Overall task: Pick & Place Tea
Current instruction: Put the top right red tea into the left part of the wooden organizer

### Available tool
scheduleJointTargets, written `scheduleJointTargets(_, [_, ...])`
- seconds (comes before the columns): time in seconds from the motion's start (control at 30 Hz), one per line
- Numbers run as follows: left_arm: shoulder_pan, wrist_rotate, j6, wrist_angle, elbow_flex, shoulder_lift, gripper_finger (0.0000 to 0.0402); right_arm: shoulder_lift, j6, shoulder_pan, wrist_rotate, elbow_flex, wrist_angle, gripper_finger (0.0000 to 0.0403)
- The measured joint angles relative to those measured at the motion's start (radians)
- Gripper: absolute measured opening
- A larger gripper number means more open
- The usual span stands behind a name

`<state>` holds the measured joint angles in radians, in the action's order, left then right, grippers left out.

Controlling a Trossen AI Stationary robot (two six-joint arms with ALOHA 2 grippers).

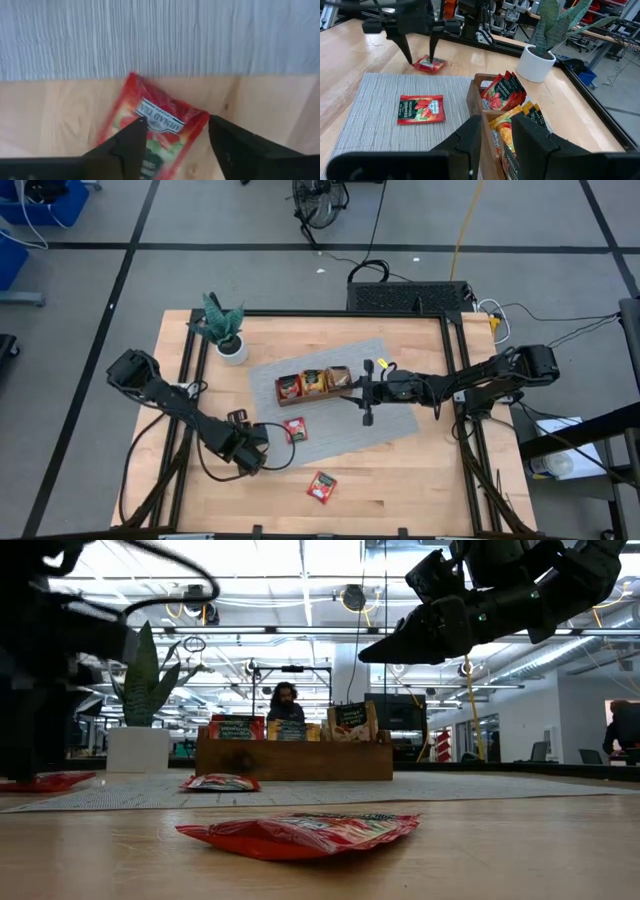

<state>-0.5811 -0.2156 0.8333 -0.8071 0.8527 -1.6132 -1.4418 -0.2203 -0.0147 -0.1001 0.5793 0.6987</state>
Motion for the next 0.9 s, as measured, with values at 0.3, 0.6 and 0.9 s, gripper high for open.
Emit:
scheduleJointTargets(0.3, [-0.017, -0.028, -0.005, 0.09, -0.065, -0.042, 0.0249, 0.0, 0.0, 0.0, 0.0, 0.0, 0.0, 0.0096])
scheduleJointTargets(0.6, [-0.018, -0.064, -0.075, 0.125, -0.077, -0.021, 0.0223, 0.0, 0.0, 0.0, 0.0, 0.0, 0.0, 0.0096])
scheduleJointTargets(0.9, [-0.02, -0.136, -0.095, 0.133, -0.077, -0.02, 0.0209, 0.0, 0.0, 0.0, 0.0, 0.0, 0.0, 0.0095])
